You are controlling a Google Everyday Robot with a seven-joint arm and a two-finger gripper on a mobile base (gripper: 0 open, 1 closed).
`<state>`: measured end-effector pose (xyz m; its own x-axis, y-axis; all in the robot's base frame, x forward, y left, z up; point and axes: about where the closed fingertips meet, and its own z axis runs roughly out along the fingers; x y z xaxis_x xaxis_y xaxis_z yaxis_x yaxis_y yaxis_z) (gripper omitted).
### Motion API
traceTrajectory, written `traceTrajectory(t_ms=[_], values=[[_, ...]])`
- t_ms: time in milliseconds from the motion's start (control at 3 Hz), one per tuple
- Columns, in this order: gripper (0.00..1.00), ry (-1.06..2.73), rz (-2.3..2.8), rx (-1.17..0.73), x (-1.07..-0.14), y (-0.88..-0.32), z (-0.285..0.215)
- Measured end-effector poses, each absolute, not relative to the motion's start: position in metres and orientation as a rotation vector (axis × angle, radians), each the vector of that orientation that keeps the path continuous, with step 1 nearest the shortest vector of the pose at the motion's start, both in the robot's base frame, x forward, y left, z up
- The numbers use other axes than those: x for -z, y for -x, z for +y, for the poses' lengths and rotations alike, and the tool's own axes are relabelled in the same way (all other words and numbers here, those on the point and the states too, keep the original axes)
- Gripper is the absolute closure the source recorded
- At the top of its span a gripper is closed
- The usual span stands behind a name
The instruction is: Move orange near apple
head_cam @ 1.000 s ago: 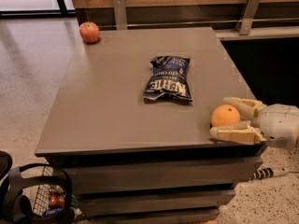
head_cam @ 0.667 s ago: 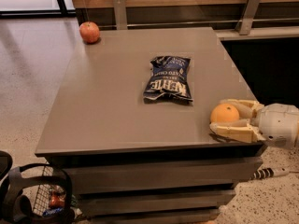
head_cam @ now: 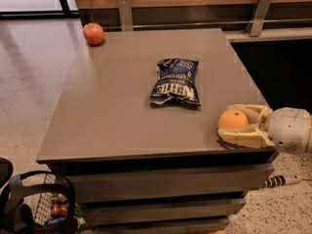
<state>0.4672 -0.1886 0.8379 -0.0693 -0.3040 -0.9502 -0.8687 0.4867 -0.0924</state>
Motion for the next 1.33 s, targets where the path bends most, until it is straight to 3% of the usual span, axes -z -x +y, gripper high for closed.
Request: traceTrajectory(t_ms=[667,1333], values=[[1.00,1.030,1.628,-0.634,-0.843,-0.472,-0.190],[1.00,0.992,1.653,-0.579,-0.925,-0.568,-0.209]])
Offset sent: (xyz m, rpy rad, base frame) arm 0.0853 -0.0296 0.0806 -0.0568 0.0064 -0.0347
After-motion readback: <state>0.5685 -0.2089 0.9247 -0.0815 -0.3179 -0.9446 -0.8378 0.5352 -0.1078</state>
